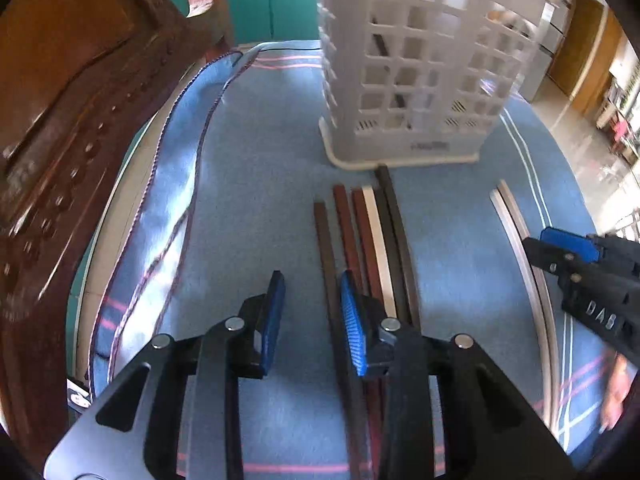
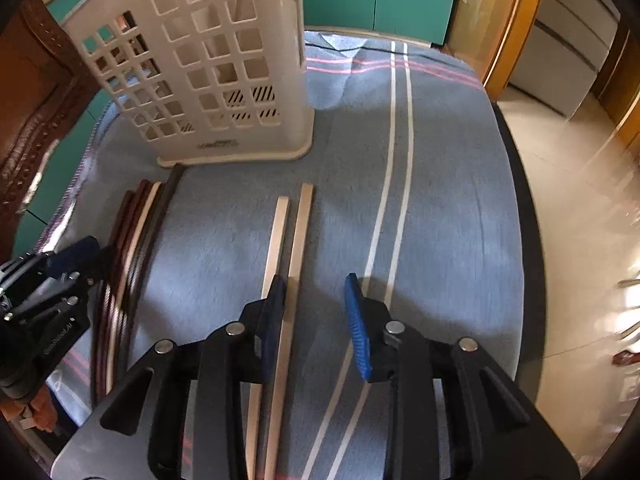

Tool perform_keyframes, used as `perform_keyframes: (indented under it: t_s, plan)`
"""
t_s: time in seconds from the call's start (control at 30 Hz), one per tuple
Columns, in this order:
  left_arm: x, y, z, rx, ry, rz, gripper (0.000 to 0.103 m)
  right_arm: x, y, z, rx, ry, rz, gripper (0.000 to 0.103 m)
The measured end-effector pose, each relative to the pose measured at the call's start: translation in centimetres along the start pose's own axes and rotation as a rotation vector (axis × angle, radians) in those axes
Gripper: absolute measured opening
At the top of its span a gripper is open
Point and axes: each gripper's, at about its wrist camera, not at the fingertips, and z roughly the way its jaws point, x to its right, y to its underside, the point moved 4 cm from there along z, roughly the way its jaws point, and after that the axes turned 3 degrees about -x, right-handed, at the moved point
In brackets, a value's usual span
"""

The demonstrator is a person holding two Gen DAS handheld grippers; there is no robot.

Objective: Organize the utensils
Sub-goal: 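Close the left tool on a dark red chopstick, then lift both held chopsticks and carry them above the white basket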

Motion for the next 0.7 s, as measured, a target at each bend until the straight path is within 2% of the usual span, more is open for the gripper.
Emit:
perform_keyframes:
  t_s: [0.13, 0.17, 0.23, 0.27, 0.37, 0.47, 0.57, 0.7]
  plan:
    - [0.2, -1.6, 0.7, -0.004, -0.012, -0.022, 0.029, -0.1, -1.4, 0.6, 0.004, 0.023, -0.007, 0.031]
    - [0.3, -1.7, 0.8, 0.001, -0.010, -0.024, 0.027, -0.2, -1.5, 0.7, 0.006, 0.013, -0.011, 0.025]
    - [0.4, -2.2, 1.0, 0.013, -0.002, -0.027, 0.015, -0.4, -1.5, 0.6, 0.005, -0.019, -0.017, 0.009]
    - [0.4, -2.3, 1.0, 0.013, 0.005, -0.026, 0.008, -0.4, -1.4, 0.6, 0.007, -0.026, -0.020, 0.008]
    - [0.3, -1.9, 0.3, 0.023, 0.048, -0.063, 0.007, -0.3, -1.0, -0.5, 0.032, -0.077, -0.026, 0.006]
    - [0.2, -2.0, -3.7, 0.117, 0.094, -0.068, 0.007, 0.1, -0.6, -3.1, 0.082, -0.106, -0.011, 0.006]
    - [0.3, -2.5, -8.0, 0.206, 0.135, -0.073, 0.007, 1.0, -0.5, -7.5, 0.159, -0.176, 0.010, 0.006]
    - [0.3, -3.7, -15.6, 0.391, 0.165, -0.063, 0.007, 2.1, -0.8, -13.3, 0.265, -0.235, 0.030, 0.006]
